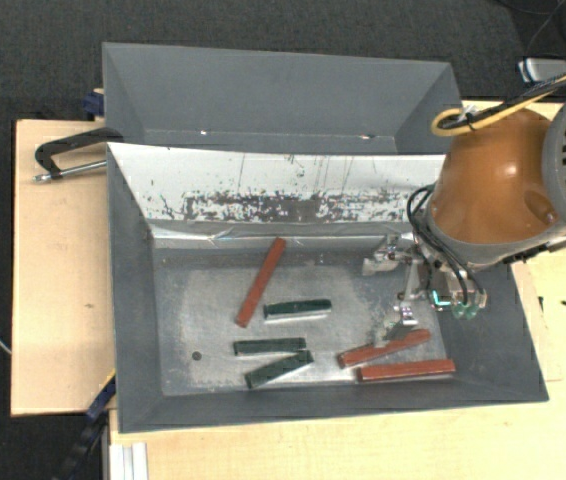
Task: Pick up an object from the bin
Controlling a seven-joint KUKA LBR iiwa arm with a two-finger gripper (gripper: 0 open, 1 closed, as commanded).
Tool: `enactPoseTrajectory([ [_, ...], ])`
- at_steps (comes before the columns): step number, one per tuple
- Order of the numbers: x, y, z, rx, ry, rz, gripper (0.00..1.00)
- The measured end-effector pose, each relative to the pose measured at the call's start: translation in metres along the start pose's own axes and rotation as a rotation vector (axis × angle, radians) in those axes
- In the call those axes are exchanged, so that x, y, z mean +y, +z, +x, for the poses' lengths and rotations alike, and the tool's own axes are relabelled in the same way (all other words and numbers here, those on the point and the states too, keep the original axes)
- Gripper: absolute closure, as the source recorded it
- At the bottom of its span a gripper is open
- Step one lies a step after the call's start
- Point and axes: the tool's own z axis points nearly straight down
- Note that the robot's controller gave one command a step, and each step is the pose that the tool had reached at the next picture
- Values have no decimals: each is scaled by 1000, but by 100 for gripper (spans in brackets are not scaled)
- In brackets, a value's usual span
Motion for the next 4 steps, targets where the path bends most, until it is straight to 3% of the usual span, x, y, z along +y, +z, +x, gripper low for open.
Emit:
enactPoseTrajectory([
  [1, 0, -4, -2, -8, -1, 0, 0],
  [2, -13, 44, 0, -13, 58, 0, 0],
  [3, -21, 64, 3, -9, 72, -2, 0],
  [4, -33, 44, -6, -6, 159, -1, 0],
])
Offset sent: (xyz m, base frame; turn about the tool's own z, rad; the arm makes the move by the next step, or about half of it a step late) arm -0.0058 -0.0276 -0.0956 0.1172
